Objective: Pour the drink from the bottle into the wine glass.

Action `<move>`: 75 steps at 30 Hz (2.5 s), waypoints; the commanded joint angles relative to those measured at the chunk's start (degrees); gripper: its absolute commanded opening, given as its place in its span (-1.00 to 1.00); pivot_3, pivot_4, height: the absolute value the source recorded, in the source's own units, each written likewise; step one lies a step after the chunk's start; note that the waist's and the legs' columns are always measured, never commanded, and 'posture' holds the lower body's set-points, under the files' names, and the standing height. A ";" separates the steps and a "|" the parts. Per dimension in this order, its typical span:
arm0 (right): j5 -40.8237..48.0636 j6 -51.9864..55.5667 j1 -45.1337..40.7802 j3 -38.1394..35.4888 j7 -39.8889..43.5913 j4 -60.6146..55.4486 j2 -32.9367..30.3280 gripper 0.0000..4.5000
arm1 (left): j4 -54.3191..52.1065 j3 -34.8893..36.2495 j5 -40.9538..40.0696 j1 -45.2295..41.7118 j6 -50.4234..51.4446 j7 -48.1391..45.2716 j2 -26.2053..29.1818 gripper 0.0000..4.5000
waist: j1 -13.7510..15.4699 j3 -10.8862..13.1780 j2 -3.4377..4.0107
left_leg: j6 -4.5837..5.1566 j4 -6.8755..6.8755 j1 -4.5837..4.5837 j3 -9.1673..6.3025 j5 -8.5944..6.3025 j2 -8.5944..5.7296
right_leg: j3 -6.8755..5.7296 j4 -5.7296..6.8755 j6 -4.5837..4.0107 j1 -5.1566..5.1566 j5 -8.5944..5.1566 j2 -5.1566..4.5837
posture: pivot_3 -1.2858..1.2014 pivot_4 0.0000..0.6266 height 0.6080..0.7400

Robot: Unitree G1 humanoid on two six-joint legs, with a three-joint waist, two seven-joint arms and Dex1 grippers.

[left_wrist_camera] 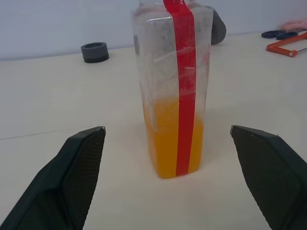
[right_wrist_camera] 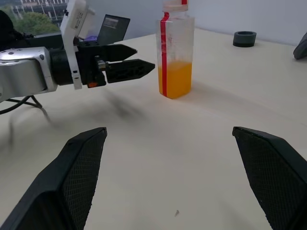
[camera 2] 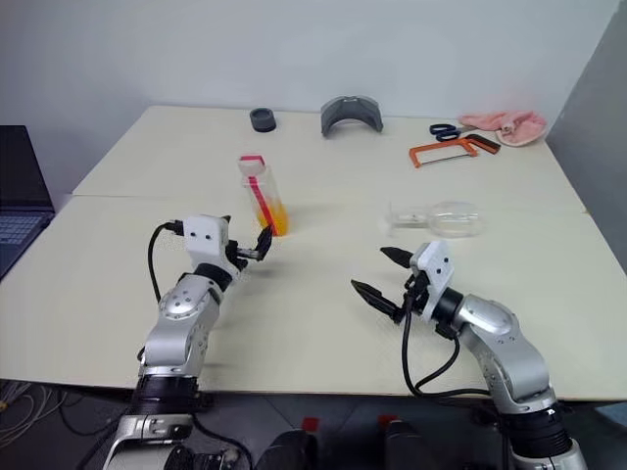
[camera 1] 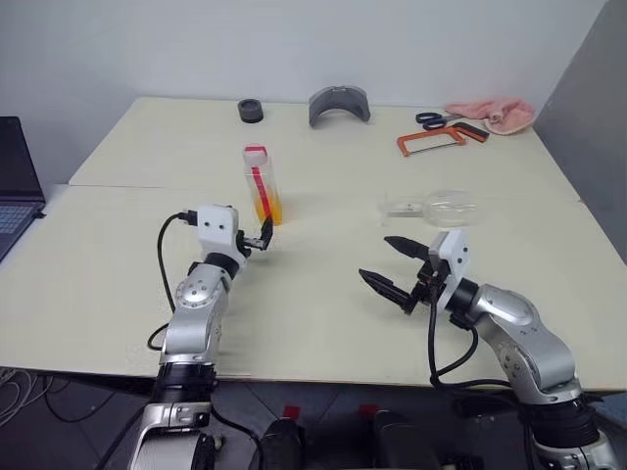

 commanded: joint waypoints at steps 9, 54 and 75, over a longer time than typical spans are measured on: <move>2.36 0.79 -4.61 -1.91 2.15 -0.03 -0.87 1.00 | 8.23 -0.73 4.09 -9.27 -2.81 5.31 -2.03 0.99 | 0.00 0.01 -0.02 | -0.01 0.01 -0.01 0.01 0.00 -0.02 | 0.00 0.00 0.00 -0.01 0.00 0.00 | 0.03 -0.52 1.00; 4.80 2.74 -13.43 -3.19 5.73 5.84 -0.19 1.00 | 30.44 -0.43 6.81 -28.18 -7.54 16.17 -4.45 0.91 | 0.01 0.03 -0.06 | -0.23 0.04 -0.11 0.04 0.13 -0.06 | 0.01 0.00 0.00 -0.08 0.00 -0.10 | 0.03 -0.52 1.00; 3.67 1.87 -12.04 -2.57 5.98 3.43 -1.30 1.00 | 20.97 -1.60 -0.85 -21.99 -9.03 0.16 -6.86 -0.23 | -0.01 0.03 -0.06 | -0.25 0.04 -0.17 0.10 0.14 -0.02 | 0.03 0.01 -0.01 -0.14 0.01 -0.12 | 0.03 -0.52 1.00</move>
